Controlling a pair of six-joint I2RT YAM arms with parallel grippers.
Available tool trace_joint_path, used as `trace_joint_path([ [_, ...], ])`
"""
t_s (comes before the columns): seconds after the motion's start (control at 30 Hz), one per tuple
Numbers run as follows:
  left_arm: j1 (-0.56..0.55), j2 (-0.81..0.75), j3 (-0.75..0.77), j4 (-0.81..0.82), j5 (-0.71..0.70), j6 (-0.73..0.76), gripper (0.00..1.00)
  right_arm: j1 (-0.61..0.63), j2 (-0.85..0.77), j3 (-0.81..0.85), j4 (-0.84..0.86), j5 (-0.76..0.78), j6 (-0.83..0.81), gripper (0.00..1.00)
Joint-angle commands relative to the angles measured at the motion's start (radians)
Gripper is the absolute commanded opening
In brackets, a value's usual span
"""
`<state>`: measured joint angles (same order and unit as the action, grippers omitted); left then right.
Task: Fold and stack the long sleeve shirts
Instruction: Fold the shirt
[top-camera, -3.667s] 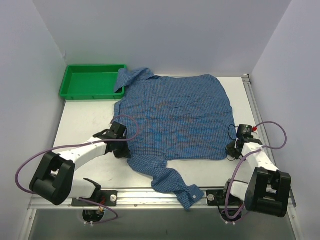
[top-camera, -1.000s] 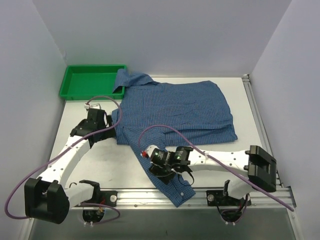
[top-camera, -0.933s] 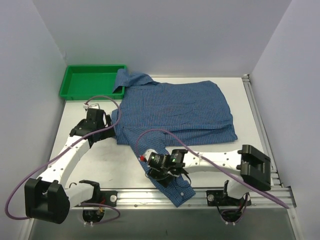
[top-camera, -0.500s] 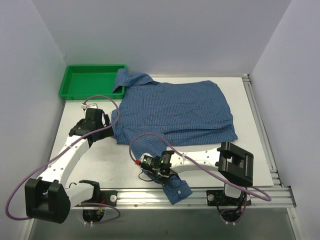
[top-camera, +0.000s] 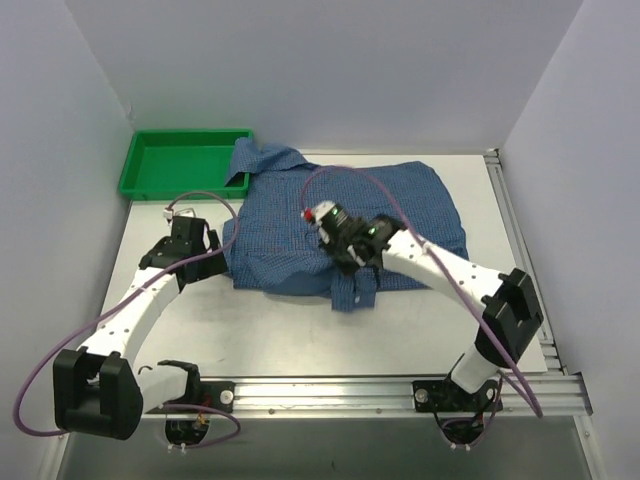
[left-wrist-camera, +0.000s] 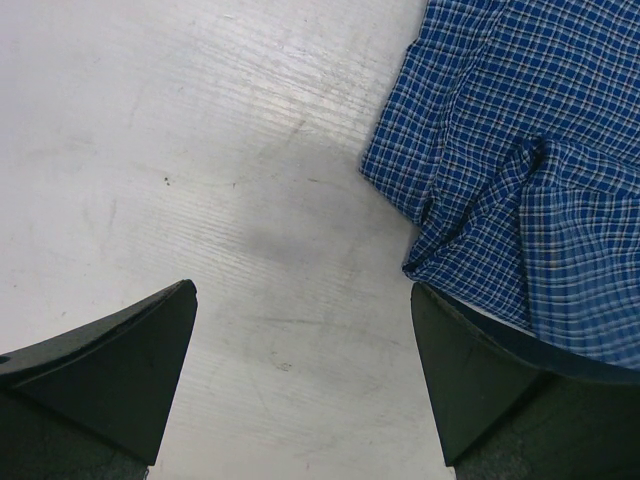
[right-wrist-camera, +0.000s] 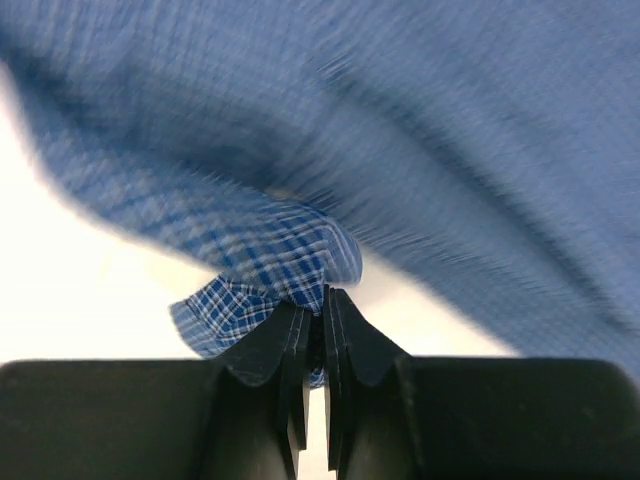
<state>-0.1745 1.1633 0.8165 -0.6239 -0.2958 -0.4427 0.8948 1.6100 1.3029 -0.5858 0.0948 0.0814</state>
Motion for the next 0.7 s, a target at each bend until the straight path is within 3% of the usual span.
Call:
trace_joint_path([
  [0.0,0.006,0.009,0.024,0.029,0.027,0.002,0.98,-0.098,0.014,0.111,-0.065,0.045,-0.119,0.03],
  [0.33,0.004,0.064,0.026,0.046,0.139,0.018,0.97,-0.287,0.316,0.525,-0.065,0.149,-0.164,0.08],
  [0.43,0.003,0.073,0.023,0.049,0.162,0.018,0.97,-0.324,0.361,0.604,-0.068,0.236,-0.125,0.35],
  [0.47,0.001,0.078,0.02,0.05,0.173,0.016,0.97,-0.333,0.357,0.608,-0.069,0.244,-0.088,0.51],
  [0.5,0.0,0.079,0.018,0.05,0.182,0.012,0.97,-0.356,0.346,0.601,-0.071,0.247,-0.057,0.59],
  [0.57,-0.002,0.093,0.015,0.049,0.22,-0.011,0.97,-0.384,0.282,0.563,-0.072,0.238,0.021,0.69],
  [0.67,-0.003,0.116,0.013,0.043,0.269,-0.063,0.98,-0.479,0.154,0.426,-0.071,0.177,0.152,0.74],
])
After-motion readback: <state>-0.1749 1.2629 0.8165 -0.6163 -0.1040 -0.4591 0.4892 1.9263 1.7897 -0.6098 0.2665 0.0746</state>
